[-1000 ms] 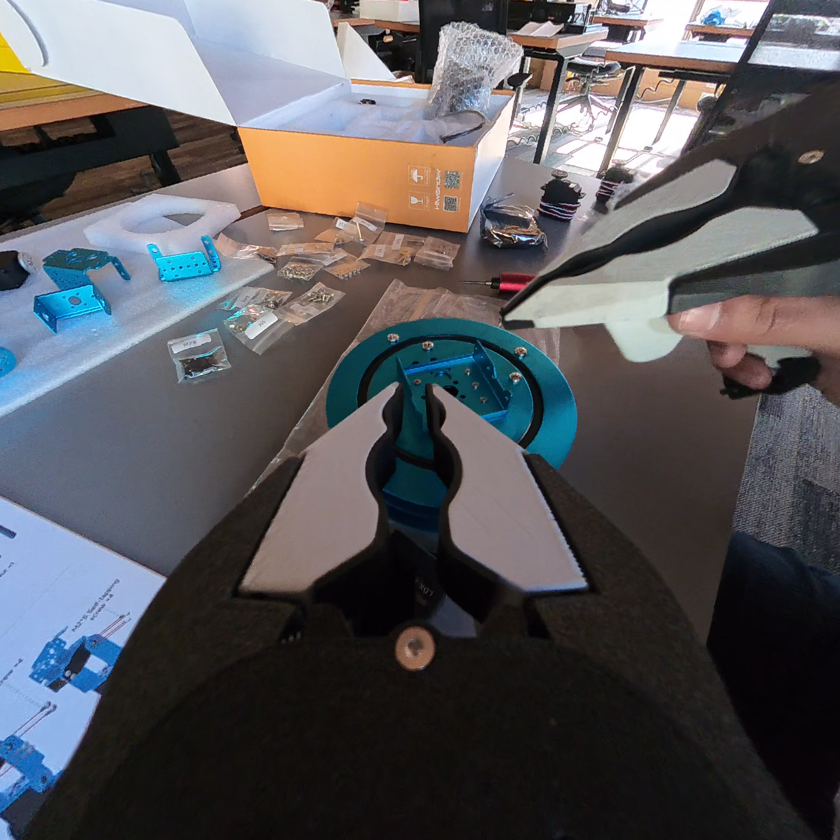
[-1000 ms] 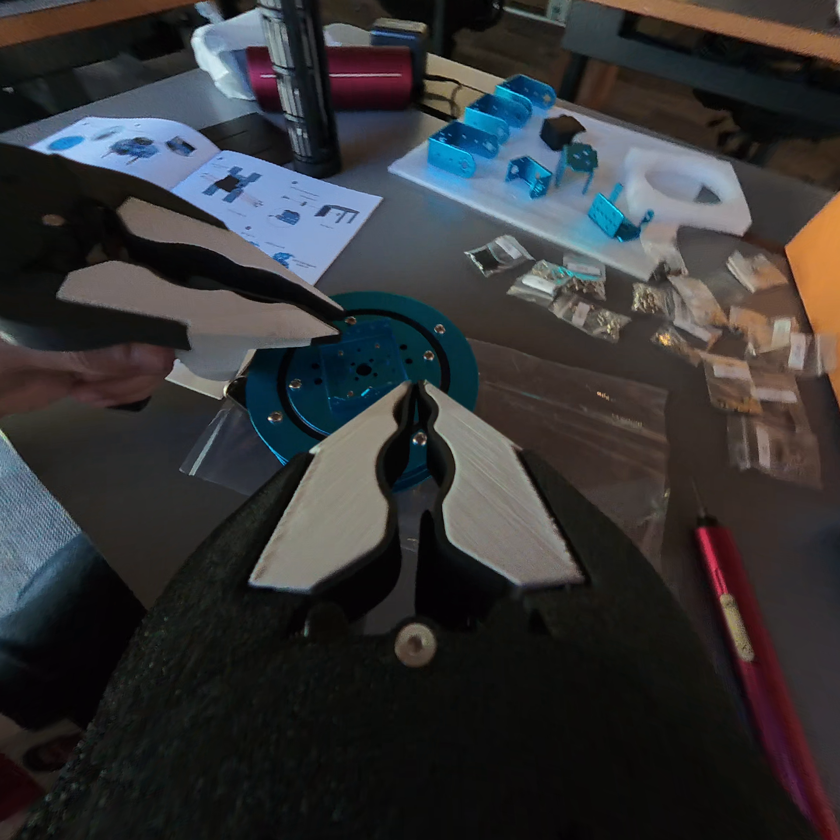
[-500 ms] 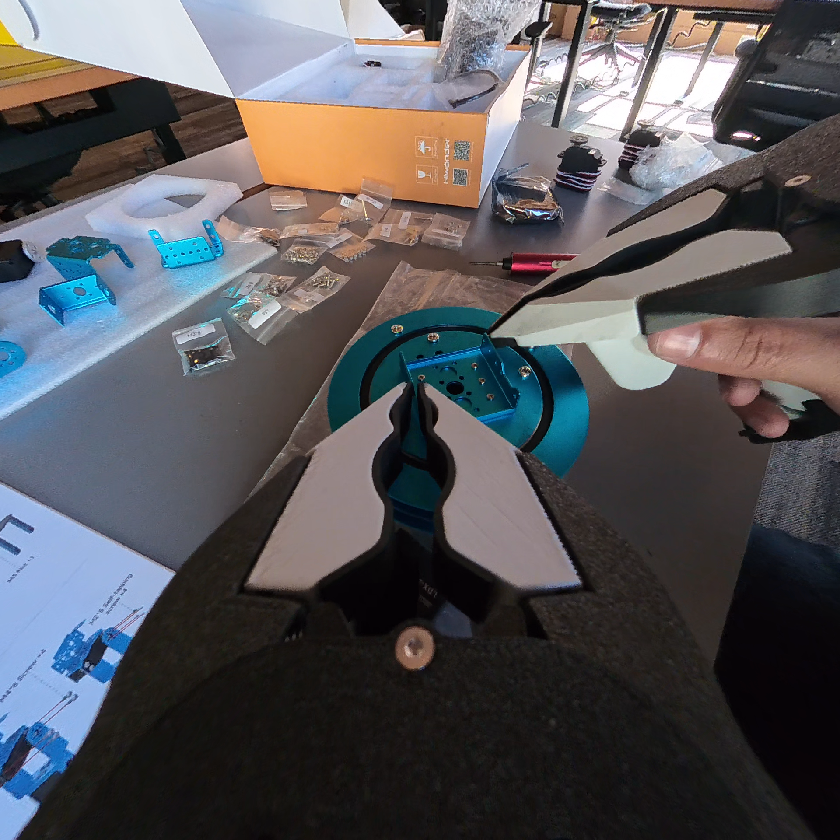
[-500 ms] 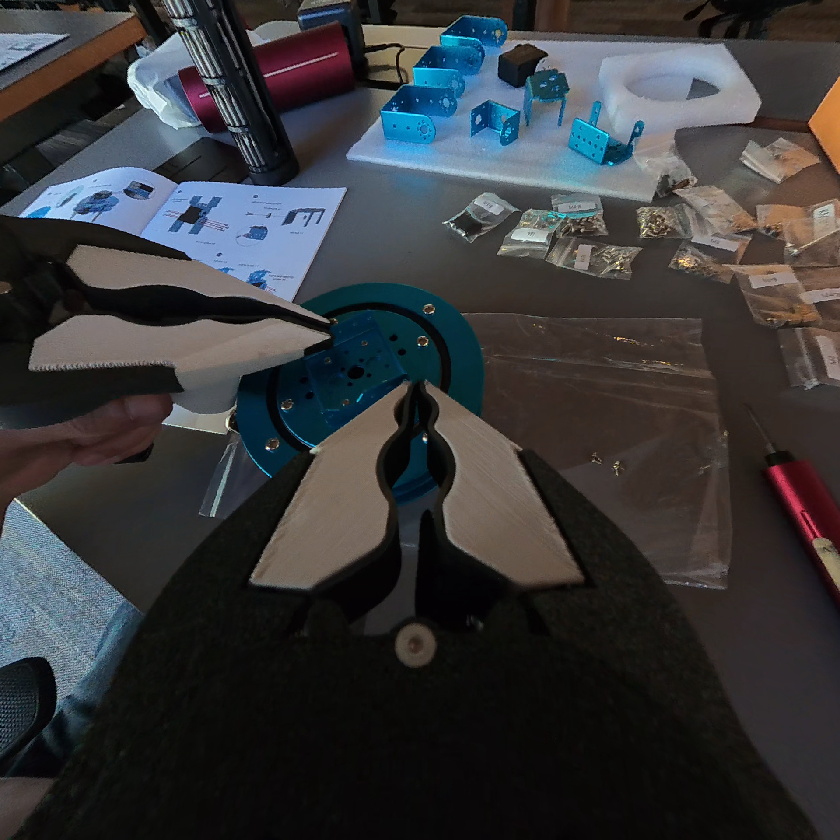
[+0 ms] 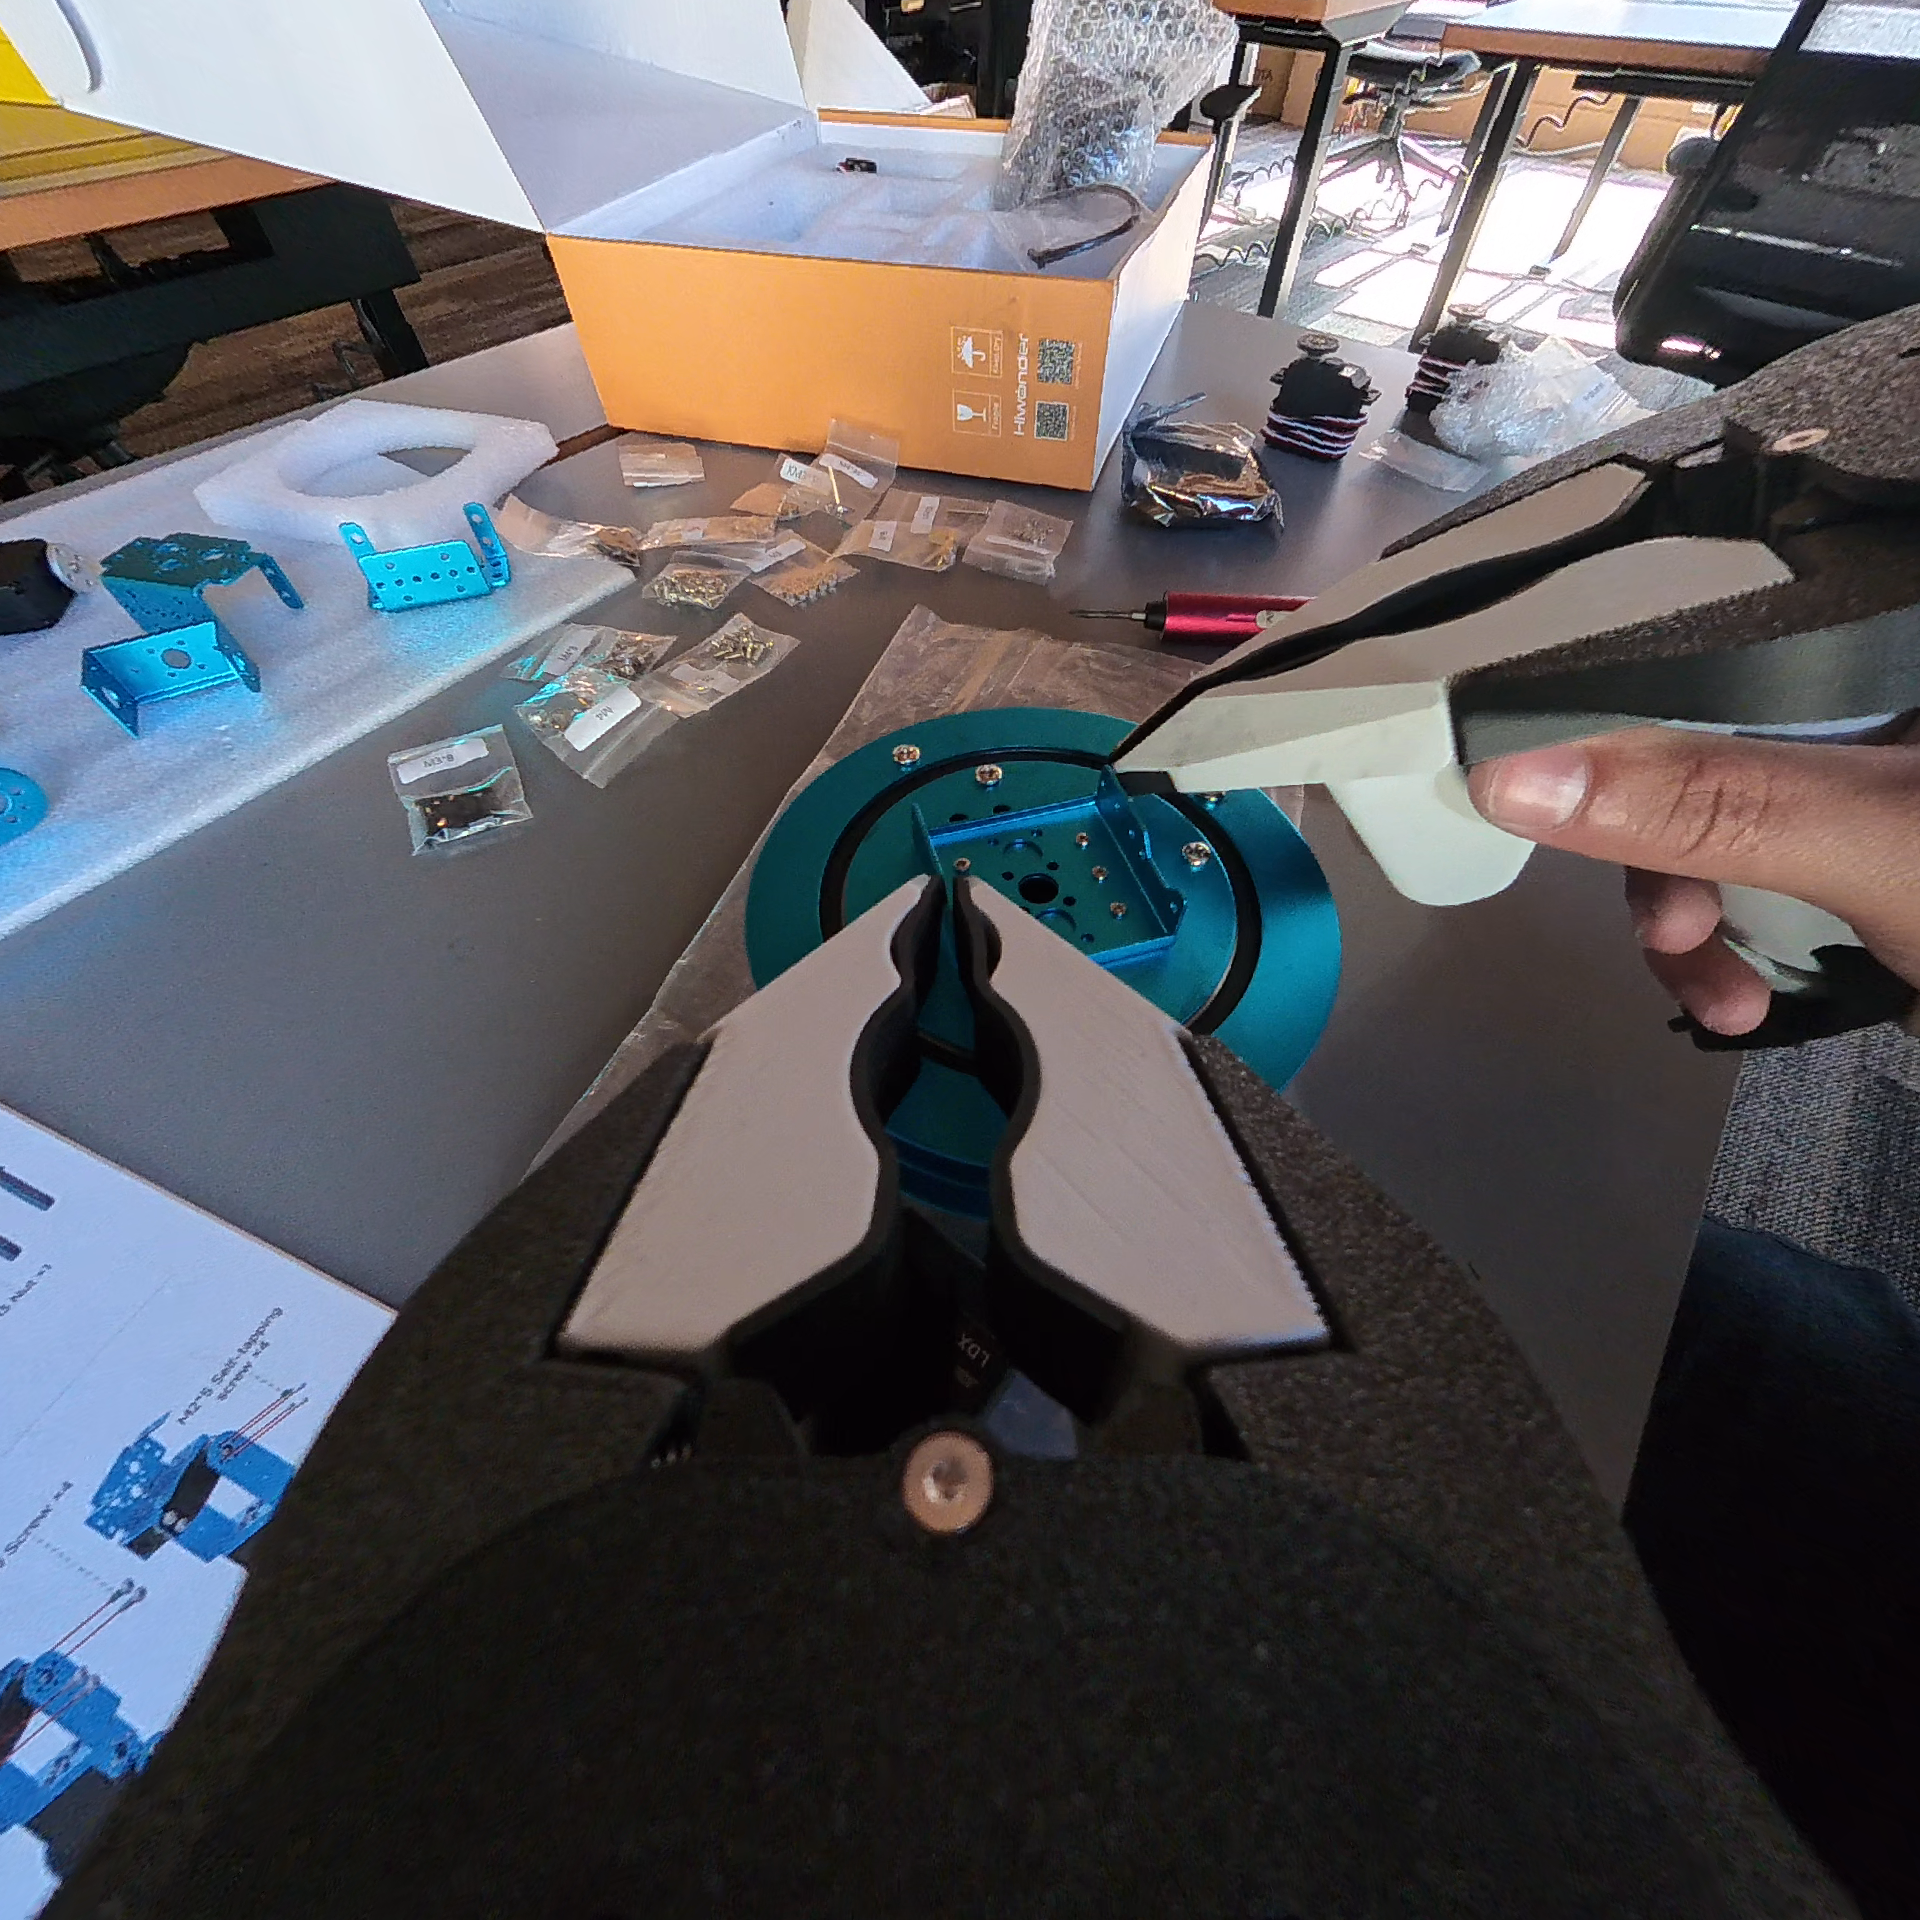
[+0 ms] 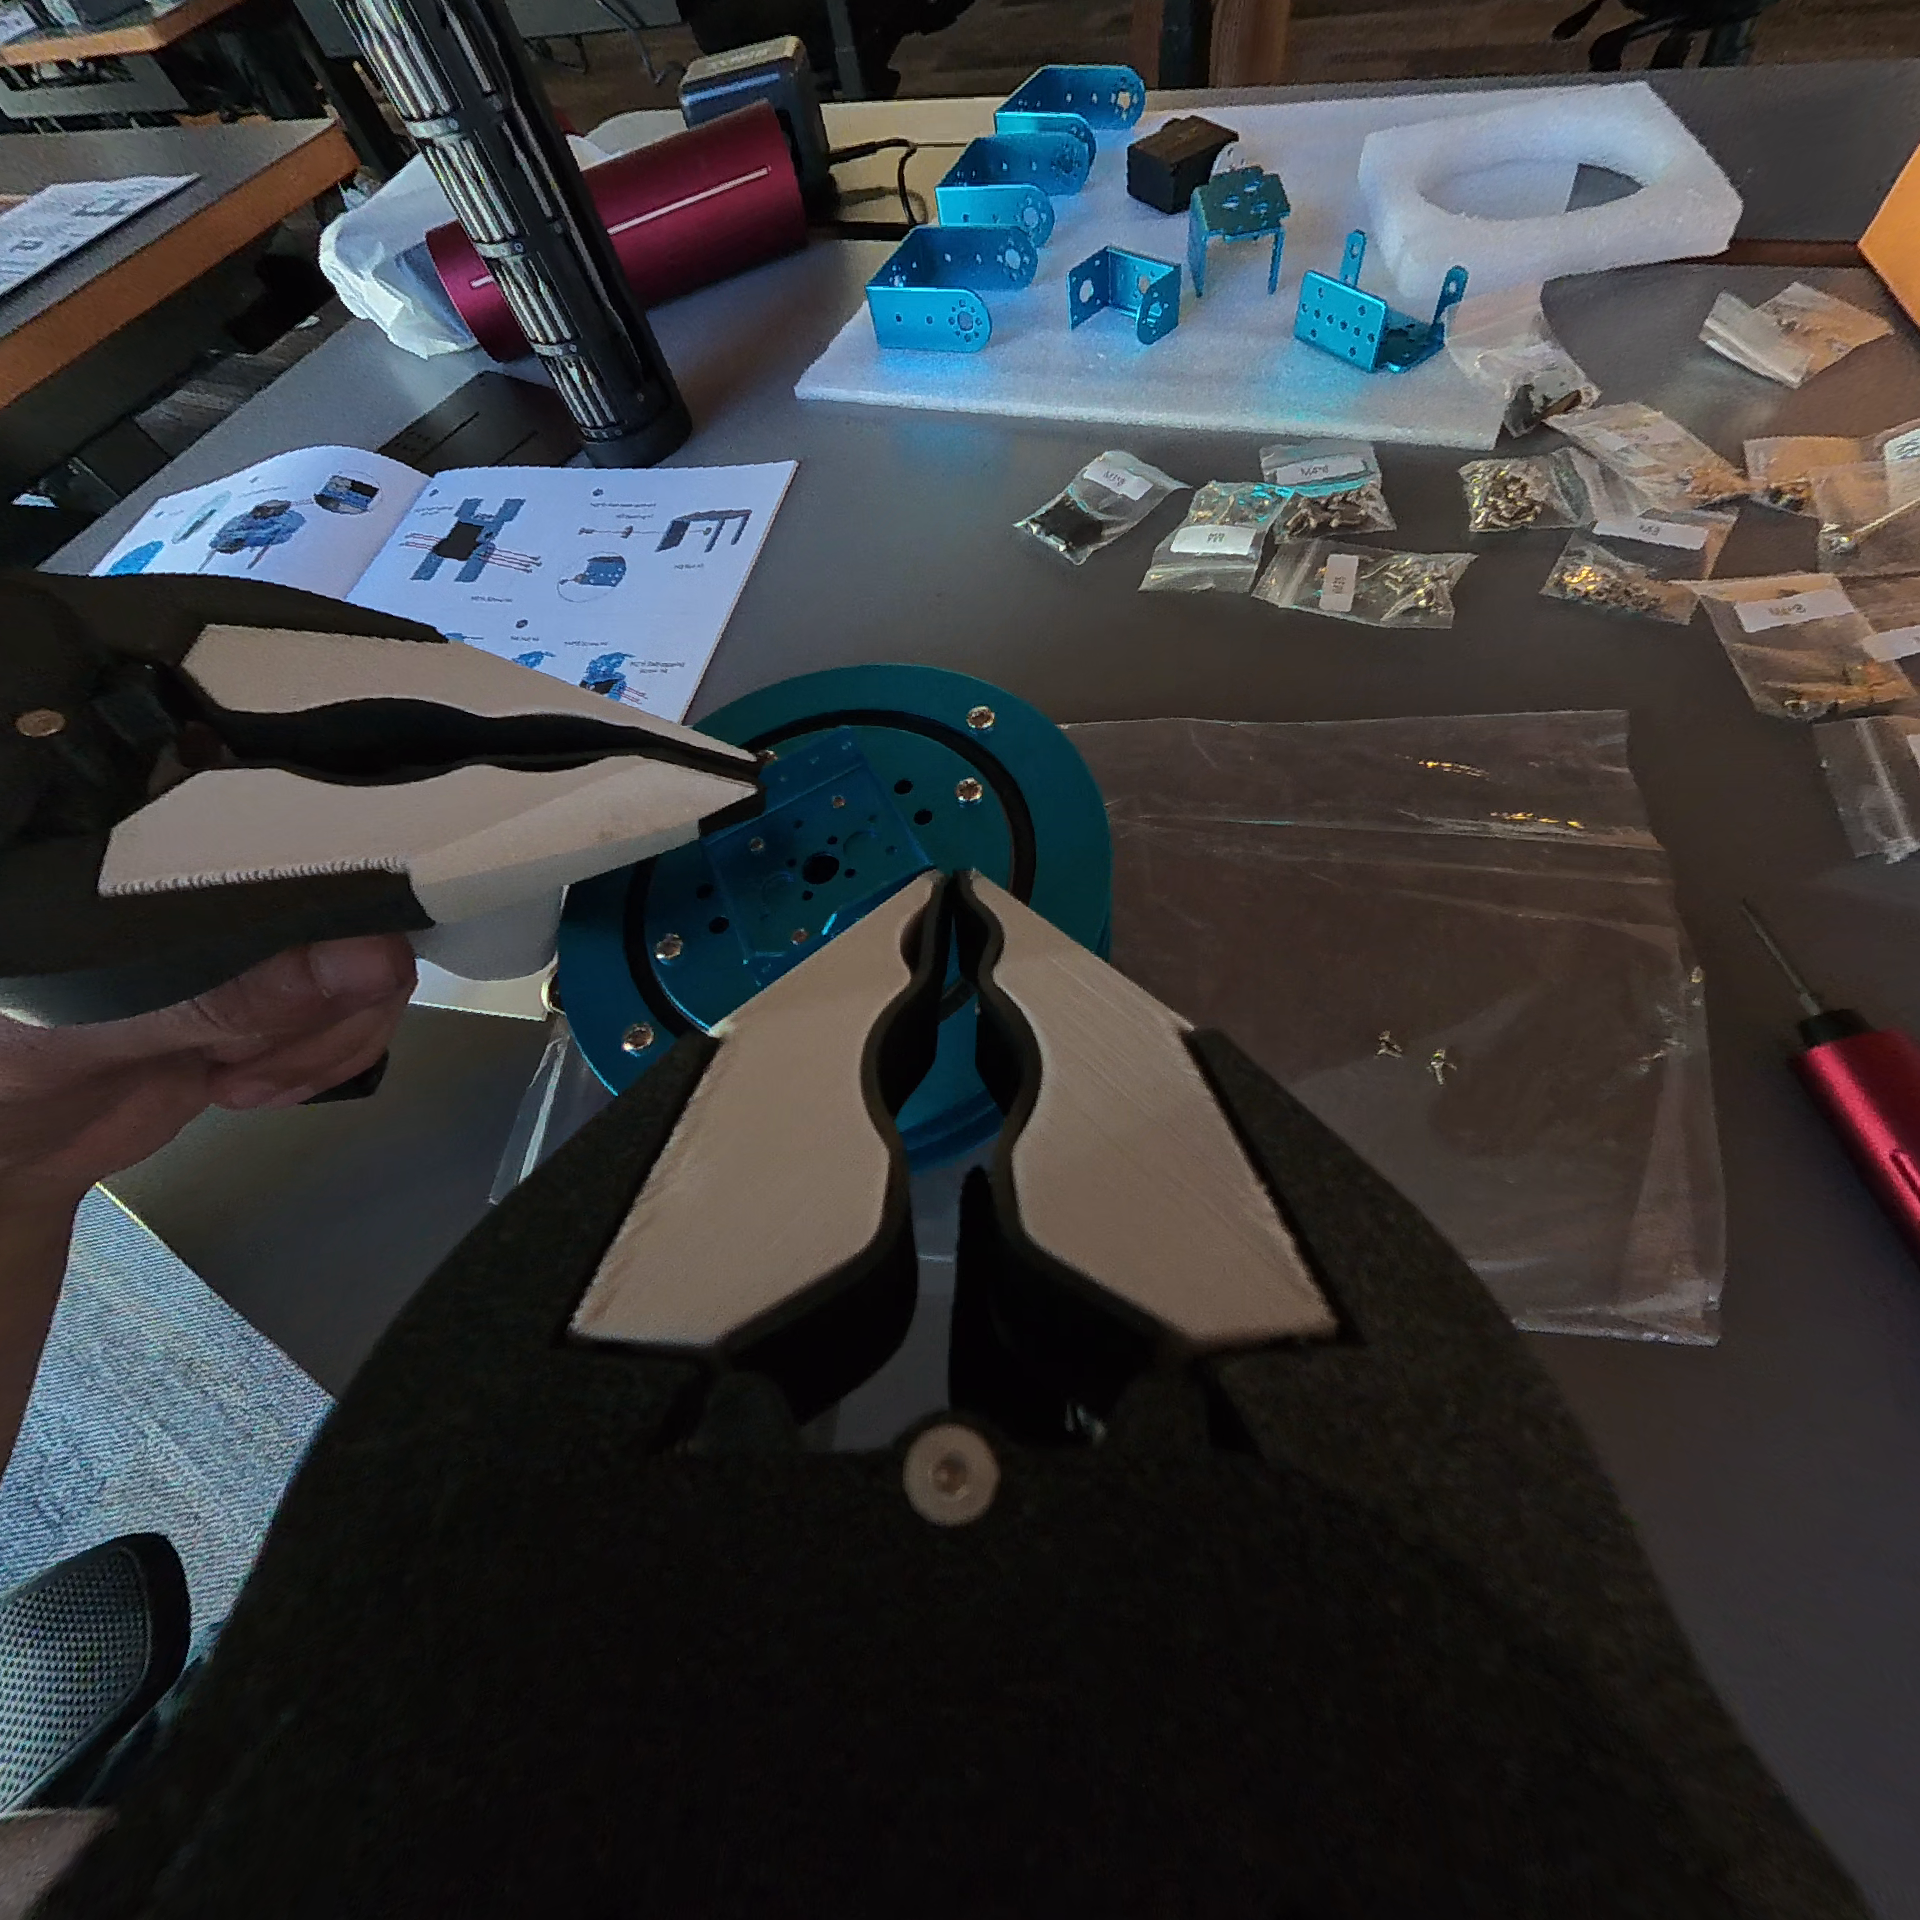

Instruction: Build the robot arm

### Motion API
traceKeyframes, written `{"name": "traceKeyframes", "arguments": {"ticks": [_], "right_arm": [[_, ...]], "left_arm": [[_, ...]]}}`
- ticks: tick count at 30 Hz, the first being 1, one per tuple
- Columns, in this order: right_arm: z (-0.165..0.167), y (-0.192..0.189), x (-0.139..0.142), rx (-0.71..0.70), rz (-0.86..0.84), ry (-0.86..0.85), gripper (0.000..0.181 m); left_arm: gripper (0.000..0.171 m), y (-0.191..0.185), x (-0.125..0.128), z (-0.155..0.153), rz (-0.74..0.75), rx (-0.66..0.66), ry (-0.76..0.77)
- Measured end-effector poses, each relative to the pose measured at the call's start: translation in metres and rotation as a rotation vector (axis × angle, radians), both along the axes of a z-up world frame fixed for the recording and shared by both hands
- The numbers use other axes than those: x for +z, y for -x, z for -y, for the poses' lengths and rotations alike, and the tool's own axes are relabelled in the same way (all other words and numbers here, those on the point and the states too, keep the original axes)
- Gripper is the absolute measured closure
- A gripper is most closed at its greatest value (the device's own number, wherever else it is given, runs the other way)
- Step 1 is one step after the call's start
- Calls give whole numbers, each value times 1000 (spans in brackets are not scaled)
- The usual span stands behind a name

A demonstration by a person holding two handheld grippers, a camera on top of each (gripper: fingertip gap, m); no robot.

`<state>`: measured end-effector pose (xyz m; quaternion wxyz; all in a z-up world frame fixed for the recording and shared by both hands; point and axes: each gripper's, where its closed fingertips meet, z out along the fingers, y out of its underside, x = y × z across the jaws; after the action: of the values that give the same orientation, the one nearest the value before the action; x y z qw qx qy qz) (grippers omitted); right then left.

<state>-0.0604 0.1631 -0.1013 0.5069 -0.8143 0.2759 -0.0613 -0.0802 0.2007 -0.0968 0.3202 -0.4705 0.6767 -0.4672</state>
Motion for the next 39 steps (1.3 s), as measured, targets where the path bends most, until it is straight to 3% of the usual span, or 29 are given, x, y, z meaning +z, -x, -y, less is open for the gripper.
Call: {"name": "traceKeyframes", "arguments": {"ticks": [6,10,13,25,39], "right_arm": [[2,0,3,13,13,-2,181],[5,10,15,207,159,61,179],[8,17,12,301,171,95,169],[-1,18,-3,301,57,123,170],[-3,15,-6,348,112,147,180]], "left_arm": [[170,0,0,0,2,-4,15],[170,0,0,0,6,-9,11],[170,1,0,0,11,-9,1],[170,1,0,0,8,-1,2],[171,0,0,-1,7,5,5]]}}
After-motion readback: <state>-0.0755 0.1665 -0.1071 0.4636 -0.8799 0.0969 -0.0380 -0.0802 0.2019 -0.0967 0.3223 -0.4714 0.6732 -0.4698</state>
